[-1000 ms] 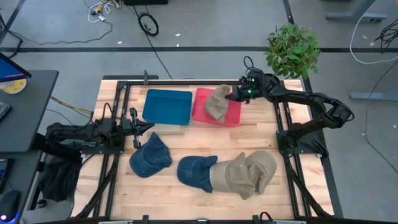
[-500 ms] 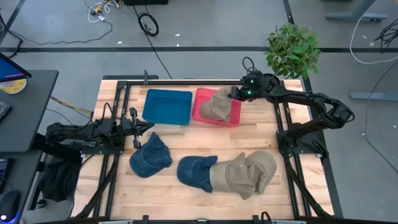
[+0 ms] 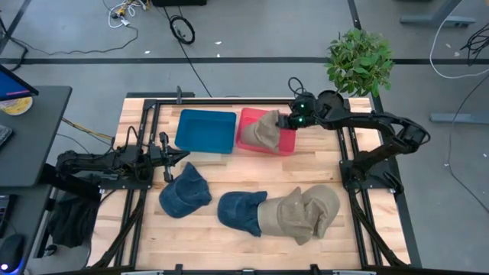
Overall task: Pick & Place hat
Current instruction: Put the left brown cap into the red bin
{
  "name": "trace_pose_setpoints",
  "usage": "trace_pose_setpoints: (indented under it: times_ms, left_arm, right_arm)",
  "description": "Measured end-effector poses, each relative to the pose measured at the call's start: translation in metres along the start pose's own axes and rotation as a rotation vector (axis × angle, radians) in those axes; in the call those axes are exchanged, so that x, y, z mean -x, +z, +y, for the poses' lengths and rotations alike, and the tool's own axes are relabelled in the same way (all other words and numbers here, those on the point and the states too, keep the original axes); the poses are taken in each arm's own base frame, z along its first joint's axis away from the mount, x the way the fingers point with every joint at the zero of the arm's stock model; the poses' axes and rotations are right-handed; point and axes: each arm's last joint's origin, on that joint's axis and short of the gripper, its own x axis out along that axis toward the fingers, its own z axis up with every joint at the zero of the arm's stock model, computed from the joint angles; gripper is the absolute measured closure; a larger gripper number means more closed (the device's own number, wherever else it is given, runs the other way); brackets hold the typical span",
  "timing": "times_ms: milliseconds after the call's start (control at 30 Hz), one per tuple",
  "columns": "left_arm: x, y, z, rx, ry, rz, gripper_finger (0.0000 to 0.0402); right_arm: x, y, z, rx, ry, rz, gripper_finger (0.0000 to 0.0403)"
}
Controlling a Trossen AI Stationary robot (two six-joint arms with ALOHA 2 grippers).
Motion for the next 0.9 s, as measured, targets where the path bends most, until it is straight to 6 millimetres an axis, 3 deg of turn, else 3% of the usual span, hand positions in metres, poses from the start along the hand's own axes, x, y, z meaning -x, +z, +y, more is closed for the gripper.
trace_pose_setpoints:
  times_ms: [333,467,733,900]
  left_arm:
    - [0.0,0.0,0.0,0.0,0.0,0.0,0.0399]
    - [0.0,0.0,0.0,0.0,0.0,0.0,0.0399]
    - [0.0,0.0,0.0,0.0,0.0,0.0,0.0399]
    - [0.0,0.0,0.0,0.0,0.0,0.0,0.0399]
  right_arm:
    - [-0.005,0.009,0.0,0.108,0.04,-0.073,0.0403]
    - [-0.003,0.015,-0.005,0.074,0.017,-0.109,0.0403]
    - [-0.005,-0.001,-0.009,0.182,-0.006,0.056,0.0403]
    - [-0.006,-0.001,-0.006,0.194,0.005,0.047,0.0395]
